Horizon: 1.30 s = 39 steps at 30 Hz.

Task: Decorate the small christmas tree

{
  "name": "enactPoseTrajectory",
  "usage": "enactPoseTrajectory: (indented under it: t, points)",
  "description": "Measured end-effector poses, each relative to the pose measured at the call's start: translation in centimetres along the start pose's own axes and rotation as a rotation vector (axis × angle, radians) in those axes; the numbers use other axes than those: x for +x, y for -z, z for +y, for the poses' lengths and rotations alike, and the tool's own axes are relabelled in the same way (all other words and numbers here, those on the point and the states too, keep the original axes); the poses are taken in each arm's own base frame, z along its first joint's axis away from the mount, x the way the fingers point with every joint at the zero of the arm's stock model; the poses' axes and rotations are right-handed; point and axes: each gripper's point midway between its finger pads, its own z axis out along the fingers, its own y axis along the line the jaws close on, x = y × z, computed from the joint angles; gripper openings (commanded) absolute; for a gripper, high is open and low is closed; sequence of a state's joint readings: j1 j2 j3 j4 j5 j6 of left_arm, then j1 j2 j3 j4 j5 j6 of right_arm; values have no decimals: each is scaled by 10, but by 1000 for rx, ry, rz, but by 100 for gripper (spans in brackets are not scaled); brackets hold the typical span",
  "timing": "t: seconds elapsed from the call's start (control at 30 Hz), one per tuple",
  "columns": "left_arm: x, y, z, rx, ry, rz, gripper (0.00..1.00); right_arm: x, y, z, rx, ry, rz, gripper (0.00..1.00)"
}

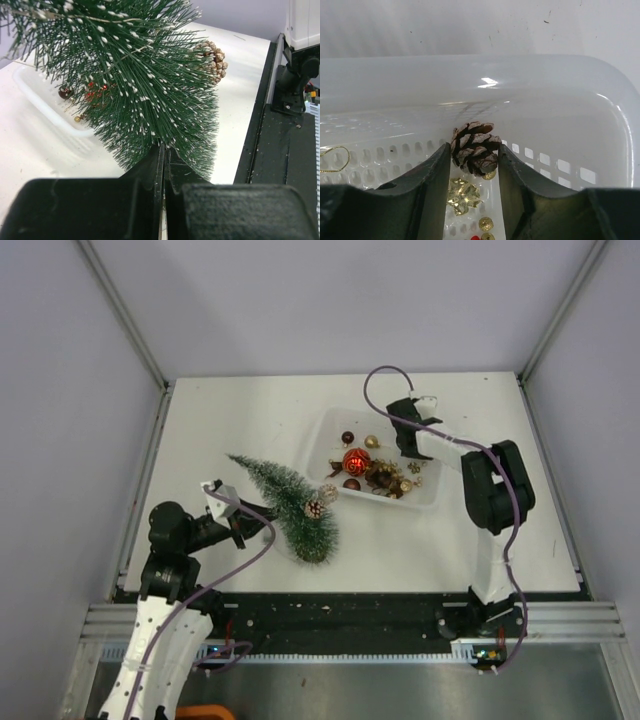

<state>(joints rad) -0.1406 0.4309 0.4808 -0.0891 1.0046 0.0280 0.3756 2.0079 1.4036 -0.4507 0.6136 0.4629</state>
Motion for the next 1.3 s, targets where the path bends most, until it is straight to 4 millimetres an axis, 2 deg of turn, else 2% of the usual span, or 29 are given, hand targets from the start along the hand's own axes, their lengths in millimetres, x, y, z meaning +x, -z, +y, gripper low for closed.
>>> enactPoseTrajectory:
  t: [0.1, 0.3, 0.43, 0.53, 0.67, 0.73, 0.8, 0.83, 0.9, 0.97, 1.07, 1.13, 1.2, 1.3]
  points:
    - [-3, 0, -1, -9, 19, -11, 0, -3, 1, 0, -1, -5, -4, 28]
    - [-6, 0, 0, -30, 68, -24, 0, -3, 3, 5, -22, -7, -5, 23]
    - [-7, 0, 2, -48, 96, -29, 0, -2, 23, 5, -77, -13, -12, 21]
    - [-9, 1, 2, -57, 109, -36, 0, -7, 59, 1, -152, -31, -48, 21]
    - [-9, 3, 1, -71, 114, -48, 0, -14, 141, -6, -339, -88, -148, 22]
    - [-9, 3, 0, -75, 120, -51, 0, -11, 183, -6, -470, -123, -192, 22]
    - [-8, 4, 0, -81, 126, -54, 0, 2, 227, -5, -638, -160, -225, 22]
    - [-7, 4, 0, -86, 130, -55, 0, 16, 249, -5, -740, -175, -227, 21]
    - [-7, 5, 1, -96, 136, -59, 0, 39, 275, -3, -878, -200, -218, 20]
    - [-7, 5, 1, -101, 138, -62, 0, 69, 291, 1, -993, -215, -180, 20]
    - [-5, 5, 3, -111, 146, -61, 0, 126, 312, 11, -1142, -185, -100, 20]
    - [-5, 5, 4, -119, 150, -61, 0, 154, 322, 17, -1203, -153, -50, 19]
    - [-5, 6, 4, -122, 149, -63, 0, 164, 332, 24, -1242, -138, -33, 19]
    - [-6, 6, 4, -125, 146, -66, 0, 166, 349, 41, -1302, -133, -44, 18]
